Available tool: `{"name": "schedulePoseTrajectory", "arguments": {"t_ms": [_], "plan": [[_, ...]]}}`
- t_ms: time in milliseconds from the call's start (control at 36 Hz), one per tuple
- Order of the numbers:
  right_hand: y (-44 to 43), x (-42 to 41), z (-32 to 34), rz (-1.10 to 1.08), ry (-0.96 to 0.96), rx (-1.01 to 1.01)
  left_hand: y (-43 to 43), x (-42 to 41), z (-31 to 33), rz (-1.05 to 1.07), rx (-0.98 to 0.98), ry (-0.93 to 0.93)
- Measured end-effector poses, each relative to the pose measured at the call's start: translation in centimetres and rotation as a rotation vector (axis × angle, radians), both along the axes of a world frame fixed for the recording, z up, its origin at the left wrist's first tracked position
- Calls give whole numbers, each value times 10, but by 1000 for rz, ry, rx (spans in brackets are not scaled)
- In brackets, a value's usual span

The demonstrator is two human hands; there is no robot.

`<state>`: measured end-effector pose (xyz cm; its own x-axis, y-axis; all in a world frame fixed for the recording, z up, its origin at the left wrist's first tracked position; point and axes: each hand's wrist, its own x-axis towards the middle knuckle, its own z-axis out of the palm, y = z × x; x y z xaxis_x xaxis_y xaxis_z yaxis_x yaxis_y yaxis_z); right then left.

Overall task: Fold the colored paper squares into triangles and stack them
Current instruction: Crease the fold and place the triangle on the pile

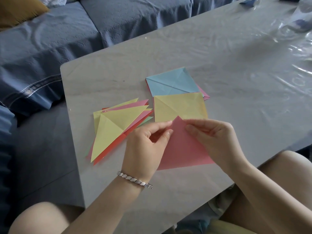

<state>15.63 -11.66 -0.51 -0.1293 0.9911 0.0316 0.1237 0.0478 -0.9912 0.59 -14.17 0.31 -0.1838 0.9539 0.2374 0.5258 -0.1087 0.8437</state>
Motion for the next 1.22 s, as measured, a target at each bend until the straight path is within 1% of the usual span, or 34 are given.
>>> {"name": "schedulePoseTrajectory", "arguments": {"t_ms": [56, 167, 222, 278, 333, 361, 417, 444, 472, 528, 583, 639, 694, 750, 833, 944, 1000, 1111, 1167, 1222], "plan": [[2, 5, 0, 61, -103, 62, 1, 0, -1, 6, -31, -20], [9, 10, 2, 274, -420, 259, 4, 0, 0, -50, -161, -72], [15, 12, 3, 328, -517, 365, 5, 0, 1, -92, -221, -97], [22, 13, 4, 363, -602, 476, 5, 1, 1, -112, -228, -130], [28, 13, 2, 332, -677, 603, 5, 3, -2, -78, -213, -192], [31, 12, 1, 282, -711, 674, 6, 4, -5, -36, -212, -238], [34, 8, -4, 158, -762, 778, 11, 4, -15, 86, -226, -312], [34, 7, -8, 115, -775, 800, 15, 2, -22, 156, -240, -332], [33, 5, -13, 108, -785, 797, 19, 0, -30, 222, -257, -351], [28, 0, -25, 210, -810, 732, 28, -5, -47, 314, -287, -370], [21, -3, -42, 367, -848, 647, 34, -10, -60, 355, -299, -298], [12, -4, -60, 507, -940, 585, 37, -14, -71, 368, -292, -210], [5, -1, -76, 560, -1052, 563, 37, -16, -76, 362, -294, -143], [1, 3, -84, 519, -1124, 552, 38, -18, -79, 357, -287, -88], [1, 6, -88, 394, -1183, 524, 39, -21, -83, 350, -288, -23], [12, 5, -93, 288, -1289, 552, 40, -22, -86, 336, -303, -25], [21, 3, -96, 274, -1346, 542, 39, -23, -87, 332, -305, -26], [40, -2, -95, 250, -1297, 460, 38, -25, -90, 326, -297, -24], [52, -6, -90, 285, -1287, 350, 38, -25, -91, 328, -295, -16], [65, -8, -91, 271, -1338, 343, 38, -24, -92, 337, -295, -3]]}}
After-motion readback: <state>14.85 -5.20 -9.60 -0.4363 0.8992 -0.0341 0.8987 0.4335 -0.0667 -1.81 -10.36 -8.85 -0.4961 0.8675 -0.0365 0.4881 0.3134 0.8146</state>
